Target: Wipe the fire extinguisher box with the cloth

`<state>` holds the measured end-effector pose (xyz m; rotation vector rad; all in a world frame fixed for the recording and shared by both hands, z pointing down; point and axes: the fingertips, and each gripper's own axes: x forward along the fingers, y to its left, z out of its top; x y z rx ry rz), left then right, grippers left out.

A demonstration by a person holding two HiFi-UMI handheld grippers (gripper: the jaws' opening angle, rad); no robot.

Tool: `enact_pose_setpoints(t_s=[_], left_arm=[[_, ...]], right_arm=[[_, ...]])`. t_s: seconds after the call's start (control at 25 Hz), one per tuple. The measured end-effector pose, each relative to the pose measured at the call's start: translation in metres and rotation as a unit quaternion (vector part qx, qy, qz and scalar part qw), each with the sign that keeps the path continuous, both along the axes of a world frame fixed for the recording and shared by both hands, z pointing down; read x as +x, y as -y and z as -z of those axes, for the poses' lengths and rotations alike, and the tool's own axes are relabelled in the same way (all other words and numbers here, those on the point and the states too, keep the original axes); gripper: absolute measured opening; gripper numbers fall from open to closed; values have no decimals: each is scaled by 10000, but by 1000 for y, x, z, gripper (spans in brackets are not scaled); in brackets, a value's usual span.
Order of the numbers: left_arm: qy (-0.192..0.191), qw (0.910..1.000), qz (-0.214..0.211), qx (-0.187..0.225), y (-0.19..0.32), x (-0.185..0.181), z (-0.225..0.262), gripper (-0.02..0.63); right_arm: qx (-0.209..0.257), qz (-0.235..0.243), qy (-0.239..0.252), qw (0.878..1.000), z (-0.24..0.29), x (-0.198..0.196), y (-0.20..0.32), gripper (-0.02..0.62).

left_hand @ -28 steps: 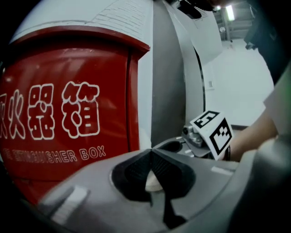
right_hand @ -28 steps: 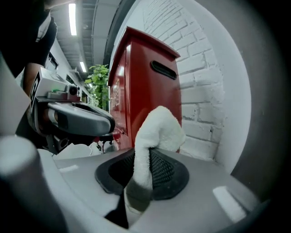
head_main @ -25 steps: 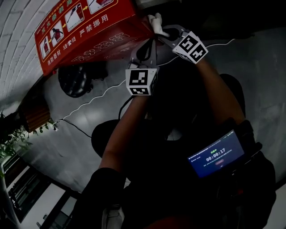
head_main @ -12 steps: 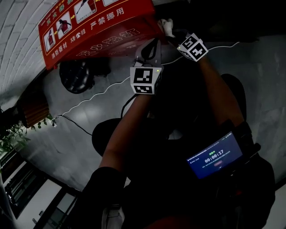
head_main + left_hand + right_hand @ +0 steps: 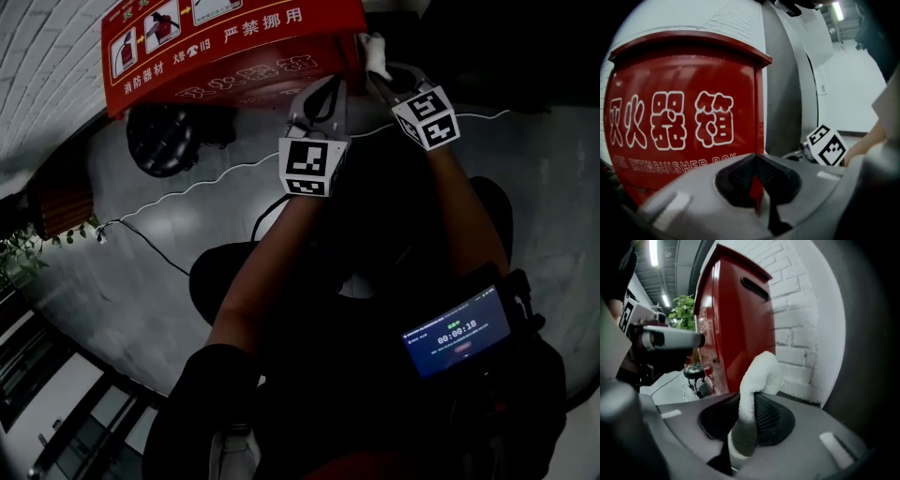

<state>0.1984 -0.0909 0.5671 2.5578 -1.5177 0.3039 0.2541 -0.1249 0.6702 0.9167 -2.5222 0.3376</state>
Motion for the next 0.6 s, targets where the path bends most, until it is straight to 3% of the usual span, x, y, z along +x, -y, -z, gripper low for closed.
enact_pose_setpoints(t_s=[0.16, 0.32, 0.44, 0.6], left_arm=[[-124, 9995, 103, 280, -5, -3, 26, -2], [-276, 9979, 293, 498, -17, -16, 51, -2], [-355, 9948, 719, 632, -20, -41, 67, -2], [-213, 9896, 1186, 782, -30, -76, 86, -2]], right_arm=[[489, -119, 527, 9973, 88, 10, -11, 81], [713, 572, 842, 9922, 161, -6, -34, 81], [1108, 950, 898, 9852, 189, -32, -52, 81], [1545, 1041, 1084, 9765, 211, -67, -72, 81]])
